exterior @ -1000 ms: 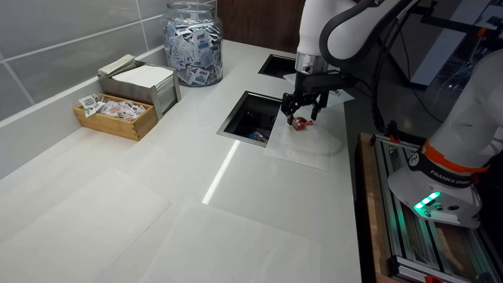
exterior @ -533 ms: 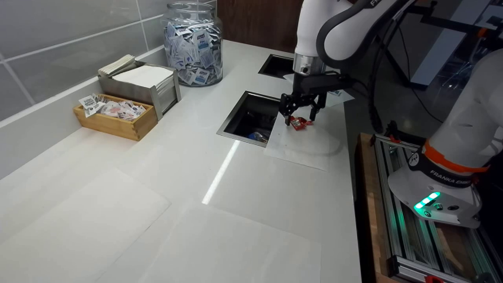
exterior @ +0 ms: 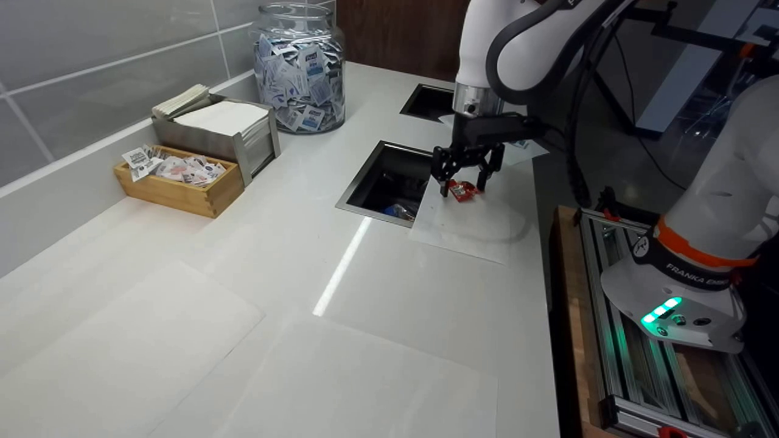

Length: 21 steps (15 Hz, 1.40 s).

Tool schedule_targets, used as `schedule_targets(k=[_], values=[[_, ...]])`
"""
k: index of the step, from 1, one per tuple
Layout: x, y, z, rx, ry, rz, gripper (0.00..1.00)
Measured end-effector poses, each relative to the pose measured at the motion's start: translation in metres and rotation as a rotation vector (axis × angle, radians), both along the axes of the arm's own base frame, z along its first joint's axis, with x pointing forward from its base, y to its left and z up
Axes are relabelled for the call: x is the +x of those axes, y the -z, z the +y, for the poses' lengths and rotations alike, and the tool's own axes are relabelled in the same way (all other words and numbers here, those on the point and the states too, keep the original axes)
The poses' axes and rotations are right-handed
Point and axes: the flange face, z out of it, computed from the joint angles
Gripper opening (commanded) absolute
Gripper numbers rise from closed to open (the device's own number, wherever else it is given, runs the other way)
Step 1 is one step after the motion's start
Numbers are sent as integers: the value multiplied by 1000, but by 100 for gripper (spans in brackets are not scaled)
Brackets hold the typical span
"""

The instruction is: Remove a red sachet from the paper and drop it in the cabinet waste bin opening

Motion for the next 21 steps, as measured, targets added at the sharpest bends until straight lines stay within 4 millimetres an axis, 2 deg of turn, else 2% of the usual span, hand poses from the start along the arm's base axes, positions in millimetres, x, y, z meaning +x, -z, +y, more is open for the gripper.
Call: schedule_targets(k=[2,5,6,7,8,12,16,17,21], values=[[0,1,0,7,5,1,83],[0,2,0,13,8,1,71],[0,2,0,14,10,2,71],[0,2,0,15,9,2,64],[0,3,0,16,10,3,67],[0,4,0,18,11,6,59],[1,3,0,19,12,3,58],[2,3,0,19,12,2,61],[2,3,0,20,12,2,56]])
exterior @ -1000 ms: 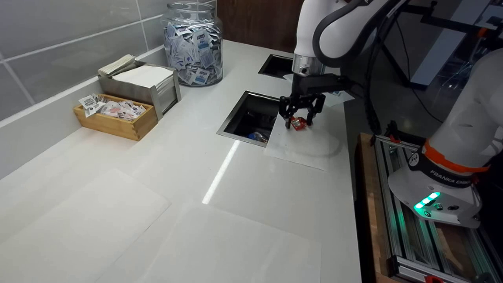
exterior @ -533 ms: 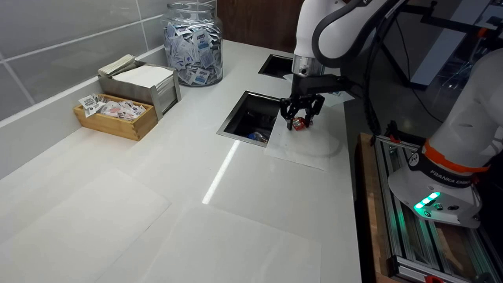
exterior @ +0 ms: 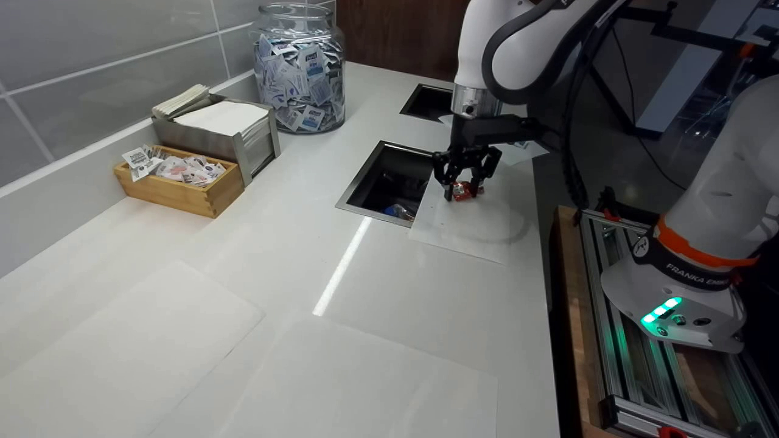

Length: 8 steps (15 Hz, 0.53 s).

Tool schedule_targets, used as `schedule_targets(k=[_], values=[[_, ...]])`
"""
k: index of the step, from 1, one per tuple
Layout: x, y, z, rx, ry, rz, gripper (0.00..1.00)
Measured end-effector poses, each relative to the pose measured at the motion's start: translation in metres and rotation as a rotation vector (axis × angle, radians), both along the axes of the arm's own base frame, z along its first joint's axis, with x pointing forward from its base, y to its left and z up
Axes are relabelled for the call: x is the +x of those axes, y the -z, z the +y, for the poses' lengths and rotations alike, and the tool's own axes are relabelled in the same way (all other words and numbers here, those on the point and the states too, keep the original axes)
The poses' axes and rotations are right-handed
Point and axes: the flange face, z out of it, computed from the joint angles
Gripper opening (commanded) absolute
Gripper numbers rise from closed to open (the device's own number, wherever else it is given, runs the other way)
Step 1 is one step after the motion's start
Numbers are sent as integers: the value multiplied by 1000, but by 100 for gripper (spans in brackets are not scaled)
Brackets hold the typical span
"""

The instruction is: Remove a red sachet from the paper and drop it in the cabinet waste bin opening

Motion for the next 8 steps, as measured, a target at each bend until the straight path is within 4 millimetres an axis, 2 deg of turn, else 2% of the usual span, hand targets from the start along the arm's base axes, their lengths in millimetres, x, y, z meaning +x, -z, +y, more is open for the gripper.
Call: schedule_targets(k=[1,2,5,8], values=[[0,0,0,1,0,0,53],[1,0,0,1,0,-2,55],[1,-1,1,2,-2,-3,52],[2,-1,1,3,-6,-4,32]])
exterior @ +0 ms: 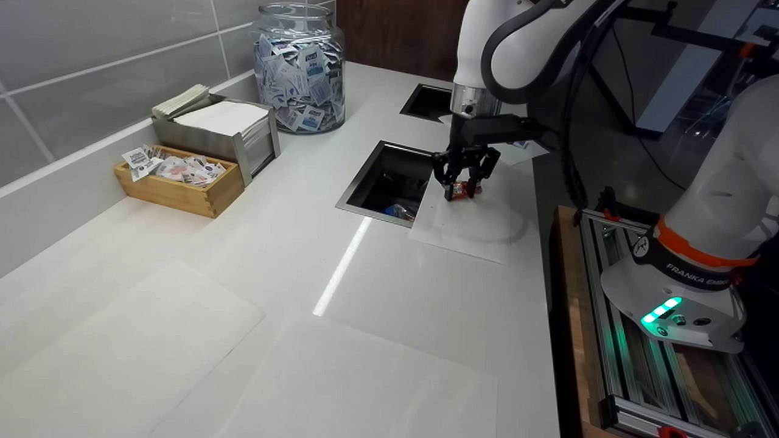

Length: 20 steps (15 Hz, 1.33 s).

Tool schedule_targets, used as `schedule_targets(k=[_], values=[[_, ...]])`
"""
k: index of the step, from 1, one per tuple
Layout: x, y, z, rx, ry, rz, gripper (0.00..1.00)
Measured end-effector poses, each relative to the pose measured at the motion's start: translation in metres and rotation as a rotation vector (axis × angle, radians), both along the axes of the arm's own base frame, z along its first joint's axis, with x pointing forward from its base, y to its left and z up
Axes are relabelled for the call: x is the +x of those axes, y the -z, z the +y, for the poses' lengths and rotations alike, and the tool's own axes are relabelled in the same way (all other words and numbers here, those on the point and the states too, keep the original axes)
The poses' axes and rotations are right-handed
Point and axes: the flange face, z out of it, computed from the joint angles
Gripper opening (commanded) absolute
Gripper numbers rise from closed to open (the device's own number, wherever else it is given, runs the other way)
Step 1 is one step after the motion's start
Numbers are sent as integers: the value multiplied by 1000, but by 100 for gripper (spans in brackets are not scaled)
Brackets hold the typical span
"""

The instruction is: Remove a red sachet from the paper and drop it in the cabinet waste bin opening

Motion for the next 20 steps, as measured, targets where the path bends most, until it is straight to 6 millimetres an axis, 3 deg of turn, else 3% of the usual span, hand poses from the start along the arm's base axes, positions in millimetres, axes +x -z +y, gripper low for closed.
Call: schedule_targets(k=[3,10,13,18,20], values=[[2,-2,0,1,-1,-5,33],[2,-2,0,3,-4,-6,48],[2,-2,1,3,-7,-6,43],[2,-2,1,3,-7,-7,24],[3,-2,1,3,-7,-8,28]])
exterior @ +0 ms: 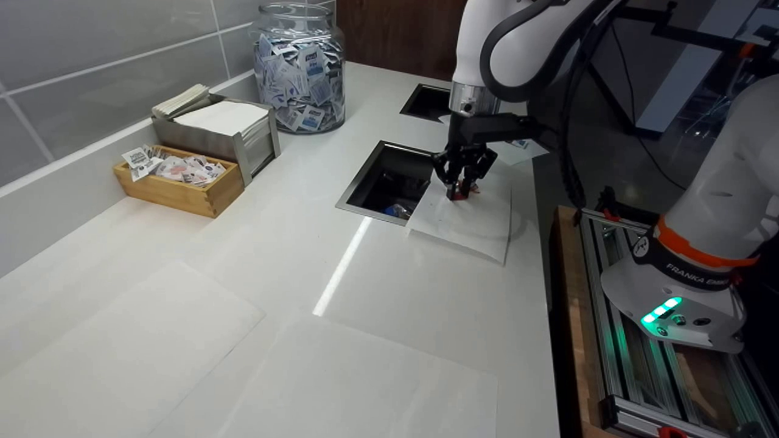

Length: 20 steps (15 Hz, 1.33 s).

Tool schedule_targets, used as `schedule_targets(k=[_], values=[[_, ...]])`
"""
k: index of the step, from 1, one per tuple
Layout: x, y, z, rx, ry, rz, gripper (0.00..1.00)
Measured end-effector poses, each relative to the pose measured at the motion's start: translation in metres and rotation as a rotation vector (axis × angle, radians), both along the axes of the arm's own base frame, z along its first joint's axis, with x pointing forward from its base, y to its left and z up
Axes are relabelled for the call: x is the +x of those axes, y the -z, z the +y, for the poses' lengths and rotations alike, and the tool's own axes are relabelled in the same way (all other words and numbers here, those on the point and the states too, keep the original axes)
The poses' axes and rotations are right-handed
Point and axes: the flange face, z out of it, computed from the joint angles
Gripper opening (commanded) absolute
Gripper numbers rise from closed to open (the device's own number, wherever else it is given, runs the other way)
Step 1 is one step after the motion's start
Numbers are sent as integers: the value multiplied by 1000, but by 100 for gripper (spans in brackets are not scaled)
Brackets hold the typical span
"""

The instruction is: Remove a red sachet from the paper and drop it in the cabinet waste bin opening

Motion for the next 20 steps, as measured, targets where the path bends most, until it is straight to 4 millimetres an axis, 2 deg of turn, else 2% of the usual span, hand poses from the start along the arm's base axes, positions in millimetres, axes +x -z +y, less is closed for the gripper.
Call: schedule_targets(k=[5,9,19,20], values=[[0,0,0,0,0,0,48],[0,-1,0,0,0,-2,36],[1,-6,0,-2,0,-15,21],[1,-6,0,-2,0,-15,15]])
